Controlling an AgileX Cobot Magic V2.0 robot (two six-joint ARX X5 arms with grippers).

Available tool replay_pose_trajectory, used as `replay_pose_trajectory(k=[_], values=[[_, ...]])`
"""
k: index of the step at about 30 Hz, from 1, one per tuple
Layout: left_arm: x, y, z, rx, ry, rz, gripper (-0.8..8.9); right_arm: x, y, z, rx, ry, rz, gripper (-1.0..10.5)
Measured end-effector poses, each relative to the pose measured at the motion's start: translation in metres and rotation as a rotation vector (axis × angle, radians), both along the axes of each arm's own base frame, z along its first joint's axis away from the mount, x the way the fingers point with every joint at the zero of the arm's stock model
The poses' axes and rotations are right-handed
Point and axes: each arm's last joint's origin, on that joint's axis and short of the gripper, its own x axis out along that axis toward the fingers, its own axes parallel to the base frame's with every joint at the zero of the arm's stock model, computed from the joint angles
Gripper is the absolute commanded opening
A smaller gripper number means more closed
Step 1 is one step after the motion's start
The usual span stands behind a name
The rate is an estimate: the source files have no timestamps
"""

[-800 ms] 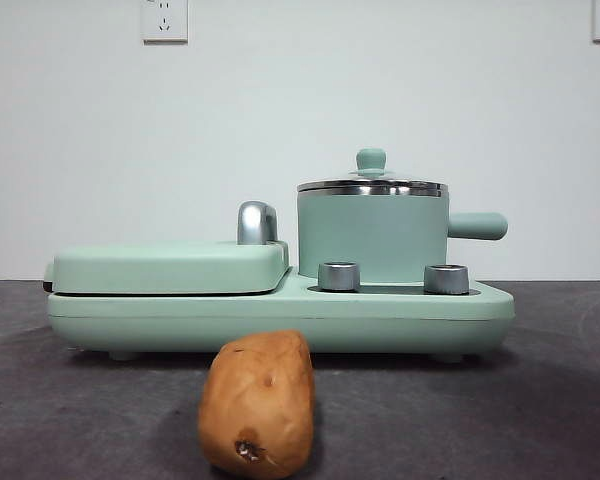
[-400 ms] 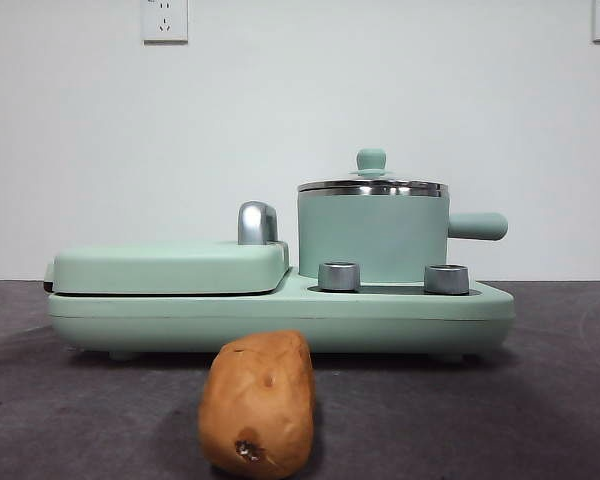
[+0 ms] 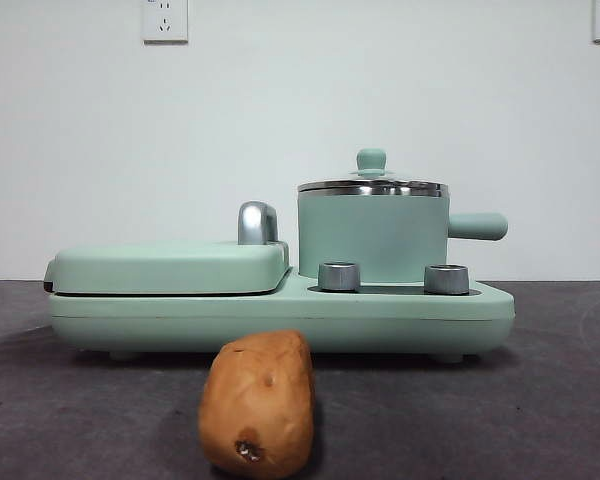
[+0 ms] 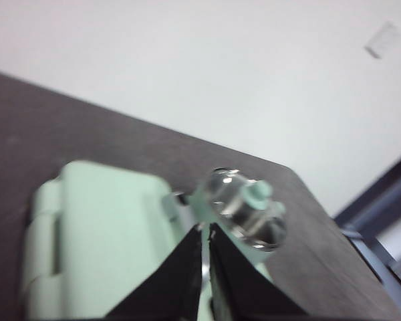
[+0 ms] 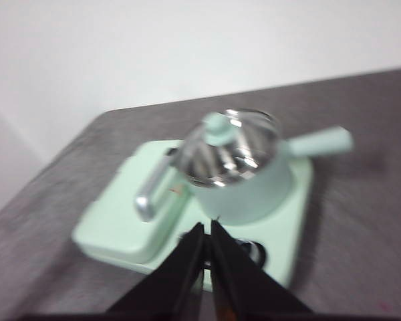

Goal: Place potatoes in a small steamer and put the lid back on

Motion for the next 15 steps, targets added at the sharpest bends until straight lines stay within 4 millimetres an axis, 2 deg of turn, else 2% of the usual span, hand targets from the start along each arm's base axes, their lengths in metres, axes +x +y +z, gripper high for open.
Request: replay_pose_trajectory(k=[6, 11, 15], values=[[0.015, -0.008, 0.033, 0.033, 0.038, -0.191, 0.16, 0.011, 0.003, 0.025, 0.017, -0.008, 0.17, 0.1], [0.024, -0.015, 0.04, 0.058, 0.098, -0.32, 0.26, 0.022, 0.004, 0.027, 0.027, 0.018, 0.239, 0.1], [0.023, -0.019, 0.047, 0.1, 0.073, -0.363, 0.39, 0.027, 0.004, 0.026, 0.033, 0.04, 0.247, 0.2]])
